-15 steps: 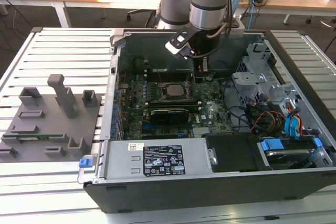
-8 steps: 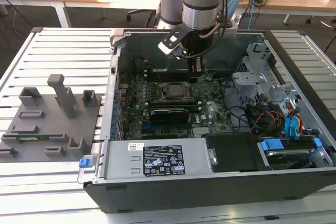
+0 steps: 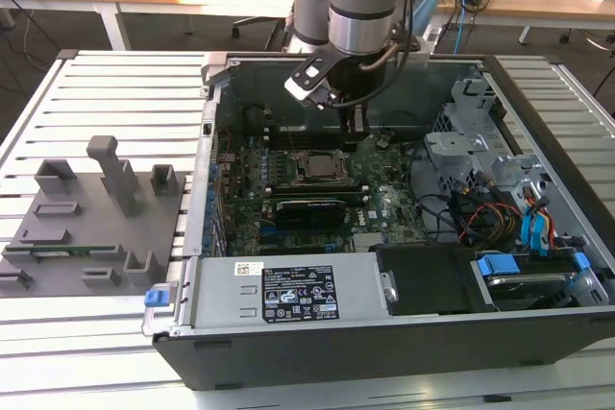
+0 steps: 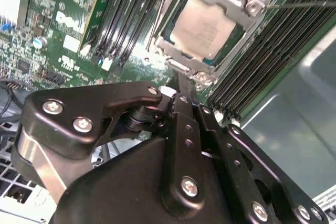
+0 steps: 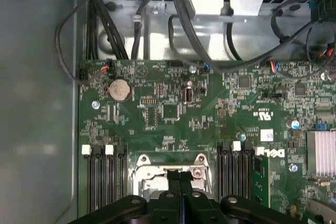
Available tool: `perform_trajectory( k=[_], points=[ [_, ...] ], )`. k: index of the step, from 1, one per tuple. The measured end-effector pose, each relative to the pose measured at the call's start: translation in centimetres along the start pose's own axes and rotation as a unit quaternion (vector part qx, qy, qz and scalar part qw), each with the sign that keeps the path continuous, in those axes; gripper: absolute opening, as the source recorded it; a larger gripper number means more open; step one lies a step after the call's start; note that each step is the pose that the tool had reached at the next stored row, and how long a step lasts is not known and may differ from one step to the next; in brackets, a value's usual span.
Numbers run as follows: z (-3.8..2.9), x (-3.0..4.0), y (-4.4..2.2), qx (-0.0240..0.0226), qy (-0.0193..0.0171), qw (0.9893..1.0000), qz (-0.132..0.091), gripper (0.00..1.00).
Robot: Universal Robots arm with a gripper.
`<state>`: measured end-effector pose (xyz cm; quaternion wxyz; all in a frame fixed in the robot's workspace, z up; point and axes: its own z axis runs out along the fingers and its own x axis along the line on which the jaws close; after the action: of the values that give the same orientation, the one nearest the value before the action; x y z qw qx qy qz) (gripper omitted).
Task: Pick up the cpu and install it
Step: 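Close the cpu cover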
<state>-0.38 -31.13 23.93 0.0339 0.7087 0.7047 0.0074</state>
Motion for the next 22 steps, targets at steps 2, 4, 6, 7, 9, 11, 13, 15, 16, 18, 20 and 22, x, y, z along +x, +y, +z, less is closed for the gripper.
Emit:
perform_trajectory(
  k=[2,4,6,7,9,11,13,15,16,18,20,22],
  points=[
    [0.10,0.00,-0.45,0.0000,0.0000,1.0000,0.000,0.11],
    [0.23,0.00,-0.89,0.0000,0.0000,1.0000,0.000,0.11],
    [0.32,0.00,-0.98,0.0000,0.0000,1.0000,-0.002,0.11],
    [0.33,0.00,-0.98,-0.0002,-0.0001,1.0000,-0.008,0.11],
    [0.39,0.01,-0.99,-0.0014,0.0008,0.9993,-0.039,0.11],
    [0.48,0.01,-1.03,-0.0031,0.0021,0.9964,-0.084,0.11],
    [0.57,0.02,-1.03,-0.0044,0.0036,0.9930,-0.118,0.11],
    [0.64,0.02,-1.03,-0.0056,0.0048,0.9890,-0.148,0.11],
    [0.66,0.02,-1.03,-0.0059,0.0050,0.9876,-0.157,0.11],
    [0.69,0.02,-1.03,-0.0065,0.0055,0.9845,-0.175,0.11],
    [0.72,0.02,-1.03,-0.0074,0.0057,0.9798,-0.200,0.11],
    [0.74,0.02,-1.04,-0.0080,0.0059,0.9756,-0.219,0.11]
  ],
)
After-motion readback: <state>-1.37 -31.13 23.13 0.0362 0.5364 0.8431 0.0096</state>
